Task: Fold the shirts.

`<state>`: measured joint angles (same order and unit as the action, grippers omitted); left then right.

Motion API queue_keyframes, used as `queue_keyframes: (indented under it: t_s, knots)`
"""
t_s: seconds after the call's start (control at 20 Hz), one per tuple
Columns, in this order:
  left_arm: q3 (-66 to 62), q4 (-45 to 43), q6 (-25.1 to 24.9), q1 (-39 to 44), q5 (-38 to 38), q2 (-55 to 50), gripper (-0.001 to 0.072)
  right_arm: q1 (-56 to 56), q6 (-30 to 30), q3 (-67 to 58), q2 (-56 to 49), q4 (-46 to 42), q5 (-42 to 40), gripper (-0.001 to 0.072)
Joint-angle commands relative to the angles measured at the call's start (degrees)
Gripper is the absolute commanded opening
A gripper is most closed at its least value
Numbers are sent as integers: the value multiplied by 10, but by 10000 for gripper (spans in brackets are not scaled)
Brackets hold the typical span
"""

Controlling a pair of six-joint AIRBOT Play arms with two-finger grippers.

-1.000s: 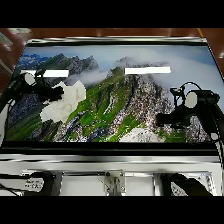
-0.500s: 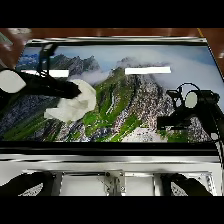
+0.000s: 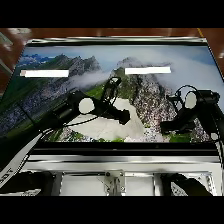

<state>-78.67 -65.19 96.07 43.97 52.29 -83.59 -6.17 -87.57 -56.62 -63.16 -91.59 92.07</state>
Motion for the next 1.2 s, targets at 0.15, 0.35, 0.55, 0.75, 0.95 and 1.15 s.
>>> queue_keyframes:
  t_s: [0.15,0.35,0.55,0.75,0.95,1.15]
  knots:
    - [12,5,-48,-216,203,69,717,54,-2,4,0,-109,-12,691]
    - [237,8,-56,-387,204,209,718,223,47,45,0,118,-28,691]
    - [441,136,-90,-464,128,240,719,297,93,93,0,304,-78,691]
    - [509,207,-116,-435,23,202,718,266,86,116,0,337,-120,693]
    - [508,278,-117,-402,-60,151,718,207,65,140,0,339,-169,693]
    - [508,348,-116,-349,-168,125,695,137,56,166,0,341,-222,692]
